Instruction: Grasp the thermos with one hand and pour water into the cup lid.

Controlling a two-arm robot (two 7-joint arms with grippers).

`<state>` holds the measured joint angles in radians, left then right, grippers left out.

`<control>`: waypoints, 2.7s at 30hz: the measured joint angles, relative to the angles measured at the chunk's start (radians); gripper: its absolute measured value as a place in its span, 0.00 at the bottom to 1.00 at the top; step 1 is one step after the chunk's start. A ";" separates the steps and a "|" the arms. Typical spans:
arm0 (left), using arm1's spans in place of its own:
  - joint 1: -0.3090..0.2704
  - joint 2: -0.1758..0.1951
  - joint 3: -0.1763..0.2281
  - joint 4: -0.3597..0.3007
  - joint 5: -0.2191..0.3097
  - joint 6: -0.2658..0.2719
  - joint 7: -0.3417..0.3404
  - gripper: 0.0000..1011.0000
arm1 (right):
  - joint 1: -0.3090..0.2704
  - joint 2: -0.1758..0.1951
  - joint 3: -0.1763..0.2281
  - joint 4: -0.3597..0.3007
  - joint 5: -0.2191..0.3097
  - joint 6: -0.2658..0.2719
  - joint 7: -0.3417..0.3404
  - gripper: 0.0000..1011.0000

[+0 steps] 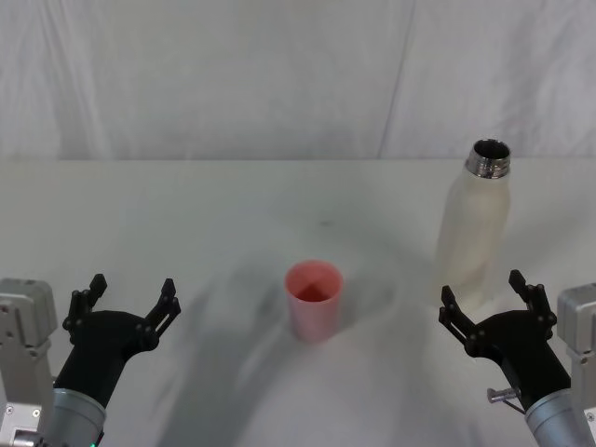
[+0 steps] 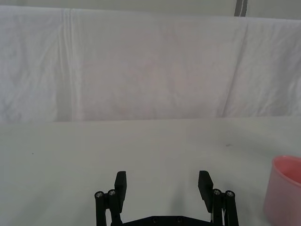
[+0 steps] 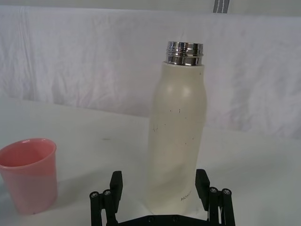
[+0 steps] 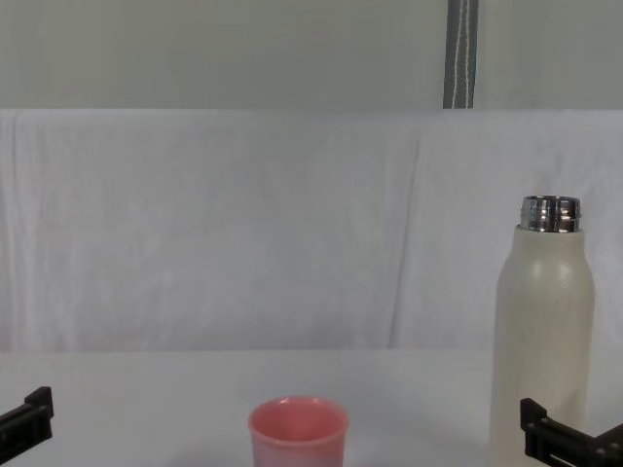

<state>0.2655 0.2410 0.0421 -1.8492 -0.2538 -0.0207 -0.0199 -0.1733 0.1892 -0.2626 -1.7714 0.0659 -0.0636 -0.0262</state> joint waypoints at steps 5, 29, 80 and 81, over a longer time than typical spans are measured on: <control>0.000 0.000 0.000 0.000 0.000 0.000 0.000 0.99 | 0.000 0.000 0.000 0.000 0.000 0.000 0.000 0.99; 0.000 0.000 0.000 0.000 0.000 0.000 0.000 0.99 | 0.000 0.000 0.000 0.000 0.000 0.000 0.000 0.99; 0.000 0.000 0.000 0.000 0.000 0.000 0.000 0.99 | 0.000 0.000 0.000 0.000 0.000 0.000 0.000 0.99; 0.000 0.000 0.000 0.000 0.000 0.000 0.000 0.99 | 0.000 0.000 0.000 0.000 0.000 0.000 0.000 0.99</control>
<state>0.2655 0.2410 0.0421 -1.8492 -0.2538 -0.0208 -0.0199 -0.1732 0.1892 -0.2625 -1.7714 0.0659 -0.0636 -0.0262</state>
